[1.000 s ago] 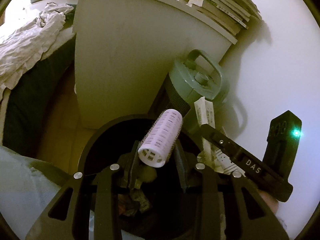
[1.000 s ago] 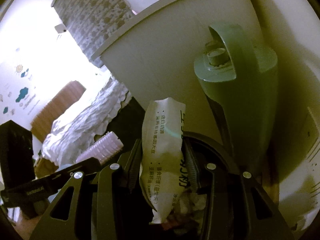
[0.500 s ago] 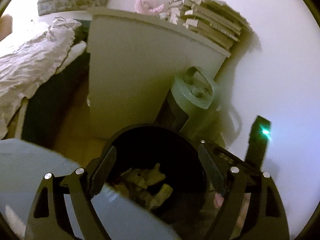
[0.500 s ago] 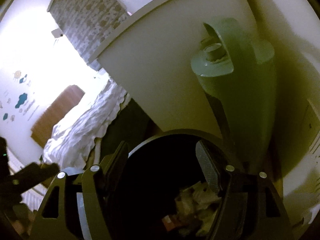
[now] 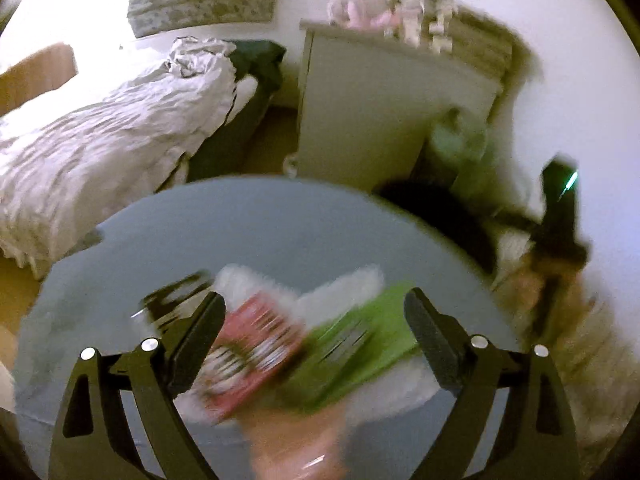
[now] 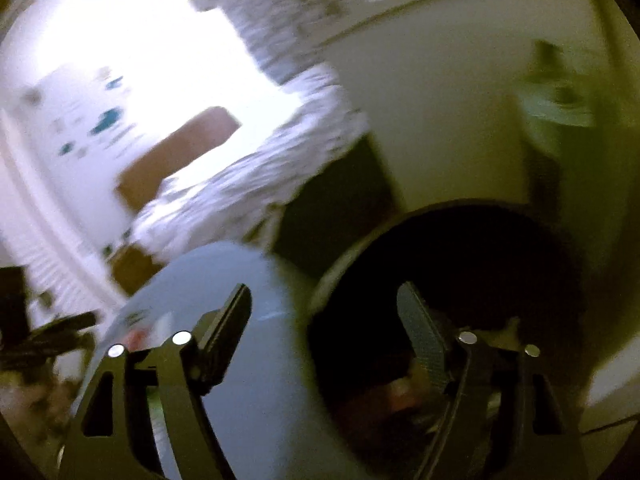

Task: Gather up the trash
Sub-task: 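Grasp the green Doublemint gum with the right tool while the left tool grasps the red milk box, then carry the gum and milk box over the bin and open both tools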

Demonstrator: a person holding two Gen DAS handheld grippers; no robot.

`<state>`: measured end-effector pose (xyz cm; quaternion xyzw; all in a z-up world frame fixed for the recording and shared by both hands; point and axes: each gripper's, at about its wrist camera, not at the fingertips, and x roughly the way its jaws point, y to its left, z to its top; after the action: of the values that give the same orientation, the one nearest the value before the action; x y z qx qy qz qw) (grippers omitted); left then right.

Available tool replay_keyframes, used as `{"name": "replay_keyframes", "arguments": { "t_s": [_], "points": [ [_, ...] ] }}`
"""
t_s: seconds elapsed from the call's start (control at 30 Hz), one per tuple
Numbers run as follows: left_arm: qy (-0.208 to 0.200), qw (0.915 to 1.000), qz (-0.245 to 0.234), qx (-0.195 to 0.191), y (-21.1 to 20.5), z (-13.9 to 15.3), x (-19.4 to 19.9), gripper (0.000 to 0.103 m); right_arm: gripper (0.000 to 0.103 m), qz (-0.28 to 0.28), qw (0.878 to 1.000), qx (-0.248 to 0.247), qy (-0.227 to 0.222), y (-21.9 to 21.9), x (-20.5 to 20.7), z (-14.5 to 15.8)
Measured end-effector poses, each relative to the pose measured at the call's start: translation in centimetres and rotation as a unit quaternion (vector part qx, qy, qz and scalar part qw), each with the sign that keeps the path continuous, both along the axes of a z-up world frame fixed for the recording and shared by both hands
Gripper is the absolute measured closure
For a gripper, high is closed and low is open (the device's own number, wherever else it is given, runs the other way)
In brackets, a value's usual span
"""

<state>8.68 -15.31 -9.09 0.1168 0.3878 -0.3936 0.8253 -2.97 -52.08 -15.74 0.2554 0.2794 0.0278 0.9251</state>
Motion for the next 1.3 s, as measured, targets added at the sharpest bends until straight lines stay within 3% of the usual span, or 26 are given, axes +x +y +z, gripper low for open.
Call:
{"name": "replay_keyframes", "arguments": {
  "t_s": [0.07, 0.2, 0.33, 0.4, 0.5, 0.63, 0.7, 0.77, 0.83, 0.93, 1.0, 1.1, 1.27, 1.3],
  "points": [
    [-0.007, 0.9994, -0.024, 0.022, 1.2, -1.2, 0.5, 0.013, 0.027, 0.051, 0.999, -0.008, 0.0, 2.3, 0.1, 0.8],
    [-0.014, 0.9974, -0.055, 0.043, 2.1, -3.1, 1.4, 0.015, 0.027, 0.167, 0.983, -0.073, 0.019, 8.7, 1.2, 2.7],
    [-0.013, 0.9945, -0.088, 0.054, 2.0, -4.4, 2.1, 0.023, 0.027, 0.284, 0.944, -0.162, 0.048, 15.5, 3.0, 3.6],
    [-0.004, 0.9946, -0.089, 0.053, 2.2, -4.9, 2.7, 0.035, 0.027, 0.315, 0.928, -0.189, 0.059, 17.4, 3.8, 3.5],
    [0.018, 0.9964, -0.078, 0.028, 3.2, -4.7, 3.5, 0.041, 0.027, 0.36, 0.901, -0.227, 0.085, 20.0, 5.5, 2.6],
    [0.007, 0.9974, -0.067, 0.026, 4.3, -4.5, 2.5, 0.045, 0.028, 0.404, 0.87, -0.264, 0.099, 23.1, 7.5, 1.4],
    [0.008, 0.9982, -0.056, 0.021, 5.1, -4.4, 1.9, 0.045, 0.034, 0.429, 0.853, -0.279, 0.107, 24.7, 8.2, 0.9],
    [0.013, 0.9989, -0.044, 0.011, 5.9, -4.3, 1.6, 0.047, 0.044, 0.457, 0.827, -0.304, 0.125, 26.5, 9.1, 0.3],
    [0.026, 0.9993, -0.028, 0.005, 6.8, -4.3, 1.5, 0.047, 0.051, 0.468, 0.816, -0.315, 0.129, 27.5, 9.3, 0.0],
    [0.033, 0.9993, -0.015, -0.002, 7.7, -4.2, 1.2, 0.047, 0.062, 0.464, 0.823, -0.3, 0.131, 27.6, 9.6, 0.3],
    [0.031, 0.9994, -0.011, -0.002, 7.8, -4.2, 0.9, 0.047, 0.066, 0.457, 0.835, -0.278, 0.126, 26.9, 9.4, 0.4],
    [0.025, 0.9997, -0.001, -0.008, 7.9, -4.3, 0.8, 0.048, 0.068, 0.428, 0.863, -0.244, 0.115, 25.3, 8.6, 0.7],
    [0.037, 0.9973, 0.034, -0.053, 8.6, -3.9, 1.4, 0.049, 0.069, 0.313, 0.938, -0.136, 0.066, 19.7, 6.2, 2.4],
    [0.037, 0.9966, 0.038, -0.063, 8.6, -3.6, 1.5, 0.049, 0.069, 0.291, 0.948, -0.117, 0.057, 18.6, 5.7, 2.6]
  ]
}}
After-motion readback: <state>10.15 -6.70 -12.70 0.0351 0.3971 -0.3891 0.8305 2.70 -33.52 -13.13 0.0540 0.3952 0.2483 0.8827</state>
